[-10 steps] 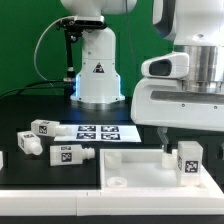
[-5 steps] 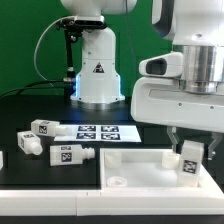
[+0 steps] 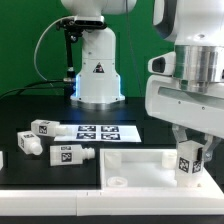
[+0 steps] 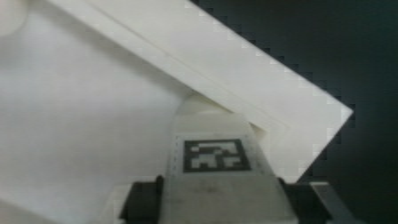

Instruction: Assemble one leg

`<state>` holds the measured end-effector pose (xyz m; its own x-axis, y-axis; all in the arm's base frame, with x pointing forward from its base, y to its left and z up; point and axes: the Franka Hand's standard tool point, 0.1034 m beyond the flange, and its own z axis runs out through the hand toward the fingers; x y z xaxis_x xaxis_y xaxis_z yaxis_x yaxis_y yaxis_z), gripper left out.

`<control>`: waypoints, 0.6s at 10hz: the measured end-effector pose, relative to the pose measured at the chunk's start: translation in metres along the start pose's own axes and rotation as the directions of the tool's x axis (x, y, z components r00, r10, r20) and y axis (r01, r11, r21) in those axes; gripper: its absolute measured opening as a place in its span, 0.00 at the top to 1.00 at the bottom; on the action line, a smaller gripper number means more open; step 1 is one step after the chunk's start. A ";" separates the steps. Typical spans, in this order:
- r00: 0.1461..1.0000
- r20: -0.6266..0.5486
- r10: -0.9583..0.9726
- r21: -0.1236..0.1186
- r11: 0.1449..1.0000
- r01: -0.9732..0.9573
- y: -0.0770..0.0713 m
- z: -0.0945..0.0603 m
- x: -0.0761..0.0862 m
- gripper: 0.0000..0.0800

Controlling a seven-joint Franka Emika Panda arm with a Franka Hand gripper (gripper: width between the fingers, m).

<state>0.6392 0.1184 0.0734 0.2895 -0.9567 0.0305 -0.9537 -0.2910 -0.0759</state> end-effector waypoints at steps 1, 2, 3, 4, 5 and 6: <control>0.984 0.018 0.175 0.007 0.985 -0.175 -0.001 0.000 0.000 0.64; 0.956 0.033 0.291 0.006 0.956 -0.292 -0.001 0.000 0.000 0.64; 0.903 0.047 0.427 0.002 0.904 -0.427 -0.002 0.000 0.001 0.64; 0.863 0.048 0.502 -0.001 0.864 -0.503 -0.002 0.000 0.001 0.64; 0.839 0.048 0.542 -0.003 0.840 -0.542 -0.002 0.000 0.001 0.64; 0.816 0.047 0.577 -0.004 0.817 -0.577 -0.002 0.000 0.002 0.64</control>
Offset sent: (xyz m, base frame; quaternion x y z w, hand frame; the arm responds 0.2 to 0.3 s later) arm 0.0277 -0.0029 -0.0003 0.0432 -0.0076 0.3071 0.9507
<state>0.6419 0.1172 0.0733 -0.3099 -0.9485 -0.0657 -0.9463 0.3144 -0.0755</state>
